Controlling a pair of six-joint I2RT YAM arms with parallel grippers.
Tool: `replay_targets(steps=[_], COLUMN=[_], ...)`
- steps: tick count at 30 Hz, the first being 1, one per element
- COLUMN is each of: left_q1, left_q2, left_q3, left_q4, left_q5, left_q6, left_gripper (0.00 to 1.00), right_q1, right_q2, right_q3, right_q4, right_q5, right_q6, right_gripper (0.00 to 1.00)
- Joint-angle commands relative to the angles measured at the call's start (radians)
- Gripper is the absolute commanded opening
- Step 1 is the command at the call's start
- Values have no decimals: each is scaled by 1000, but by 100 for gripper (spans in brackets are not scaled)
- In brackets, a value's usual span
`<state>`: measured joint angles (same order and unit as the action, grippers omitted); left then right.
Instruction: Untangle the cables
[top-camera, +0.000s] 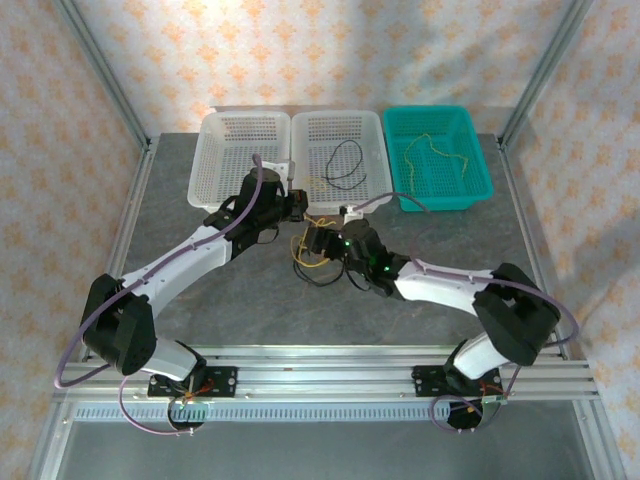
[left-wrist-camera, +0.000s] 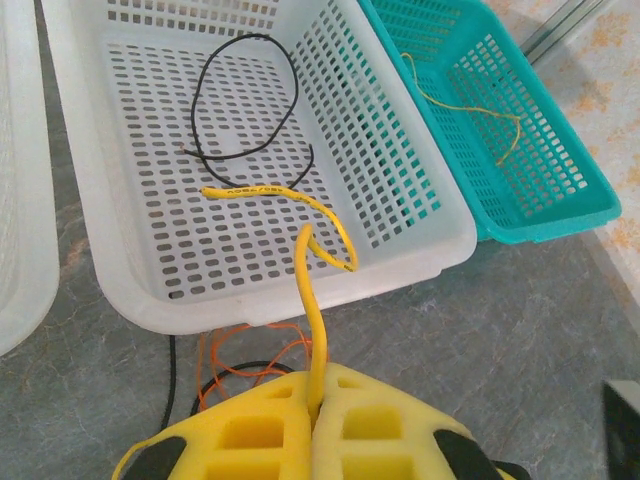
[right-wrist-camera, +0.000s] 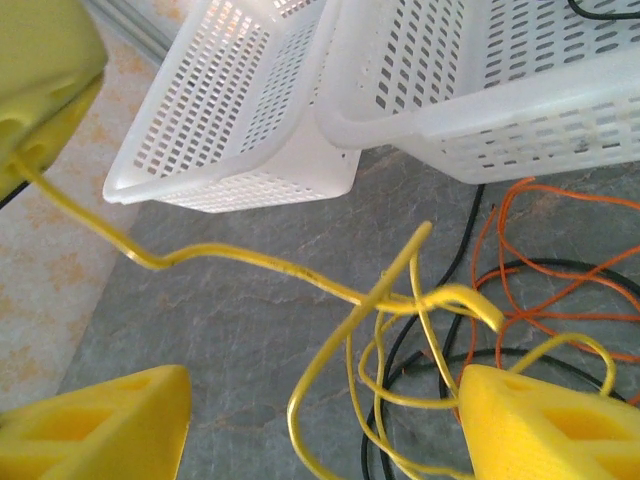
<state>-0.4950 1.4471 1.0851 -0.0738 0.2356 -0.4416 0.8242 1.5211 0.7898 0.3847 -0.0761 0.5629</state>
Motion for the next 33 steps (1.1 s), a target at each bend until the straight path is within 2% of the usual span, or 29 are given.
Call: replay_targets(steps=[1,7,14,25,33], left_q1=[11,11,12,9,5], left_q2=[-7,-7,-5,-1,-8], left_q3=[11,4,0,-15,-52], left_q4=[-6,-3,-1,-40,-33], left_q5=[15,17,15,-66,-135], left_q6=[-12,-13,-12,41,50], left_gripper=[0,0,0,0,0], right_q1=[7,10,10,8,-3], right_q2=[49,132,167,83,-14], right_q3=[59,128,166,162,159], right_q4=[-12,-47,-64,-129,-208], right_q5=[47,76,64,59,35], right_q6=[35,59,69,80,53], right_gripper=[71,70,57,28,20])
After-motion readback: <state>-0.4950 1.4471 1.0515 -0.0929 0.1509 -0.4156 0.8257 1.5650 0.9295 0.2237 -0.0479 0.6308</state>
